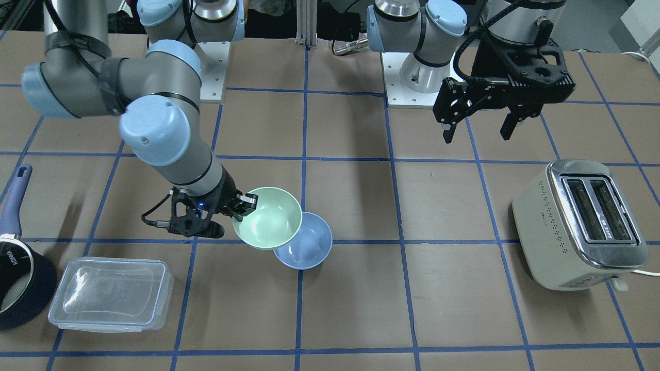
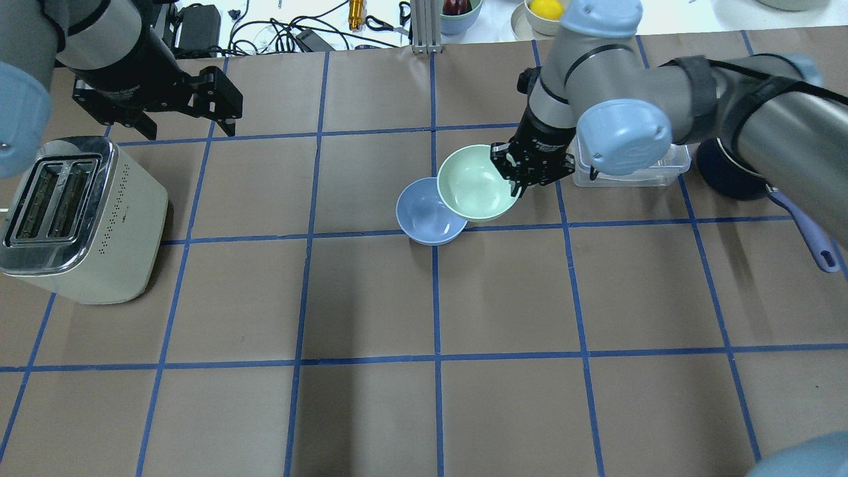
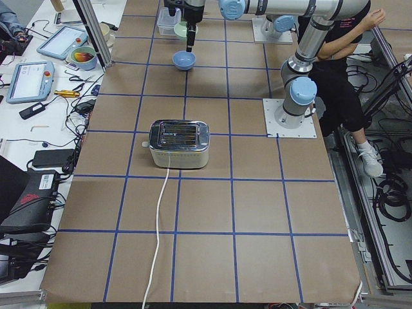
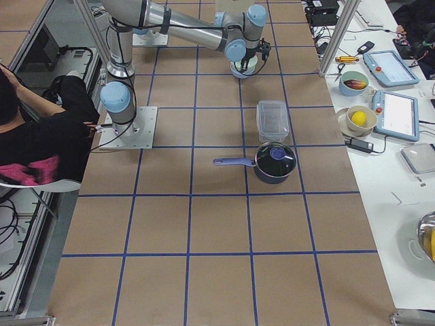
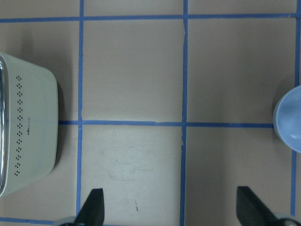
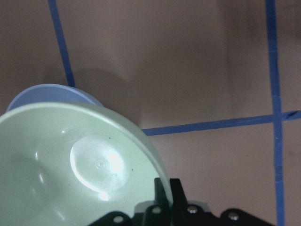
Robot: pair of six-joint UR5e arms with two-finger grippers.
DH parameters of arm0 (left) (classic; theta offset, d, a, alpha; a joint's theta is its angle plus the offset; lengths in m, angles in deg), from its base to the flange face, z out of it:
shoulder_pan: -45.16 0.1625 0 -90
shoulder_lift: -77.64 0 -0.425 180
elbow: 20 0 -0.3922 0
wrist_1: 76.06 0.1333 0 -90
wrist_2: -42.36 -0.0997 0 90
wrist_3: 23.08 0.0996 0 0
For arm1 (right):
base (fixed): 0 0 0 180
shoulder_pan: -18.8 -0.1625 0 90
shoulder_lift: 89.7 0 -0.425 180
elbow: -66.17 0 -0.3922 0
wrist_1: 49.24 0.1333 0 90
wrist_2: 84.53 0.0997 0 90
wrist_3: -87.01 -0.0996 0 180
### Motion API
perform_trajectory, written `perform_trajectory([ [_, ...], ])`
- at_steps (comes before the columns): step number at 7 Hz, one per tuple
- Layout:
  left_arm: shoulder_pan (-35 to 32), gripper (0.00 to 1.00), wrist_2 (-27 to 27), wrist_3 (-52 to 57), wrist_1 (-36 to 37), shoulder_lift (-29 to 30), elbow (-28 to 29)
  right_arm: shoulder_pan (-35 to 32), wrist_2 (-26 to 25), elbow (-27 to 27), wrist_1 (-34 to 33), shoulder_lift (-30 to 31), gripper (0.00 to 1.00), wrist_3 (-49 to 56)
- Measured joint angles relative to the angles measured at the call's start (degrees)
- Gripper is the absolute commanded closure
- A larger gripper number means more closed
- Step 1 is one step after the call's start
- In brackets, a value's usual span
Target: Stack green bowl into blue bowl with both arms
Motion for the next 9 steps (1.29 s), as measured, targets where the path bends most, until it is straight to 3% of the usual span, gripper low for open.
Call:
perform_trajectory([
  [3,0.16,0.00,3.30,2.53,-5.18,1.45,2.92,-3.84,0.45,0.09,-3.02,-3.40,1.00,-2.13],
  [4,0.13,0.00,2.79,4.24,-6.21,1.35,3.16,-4.09,1.34,0.12,-3.67,-4.07,0.61,-2.09],
  [5,0.27,0.00,2.52,5.00,-6.88,1.28,3.42,-4.17,2.33,0.09,-5.16,-4.86,0.01,-1.81],
  [7,0.27,0.00,2.40,5.13,-7.21,1.53,3.70,-4.00,2.51,-0.30,-7.22,-5.63,0.00,-0.91],
  [9,0.27,0.00,2.45,5.03,-7.35,1.40,3.72,-1.97,0.40,-3.04,-4.52,-3.90,0.00,-0.46],
])
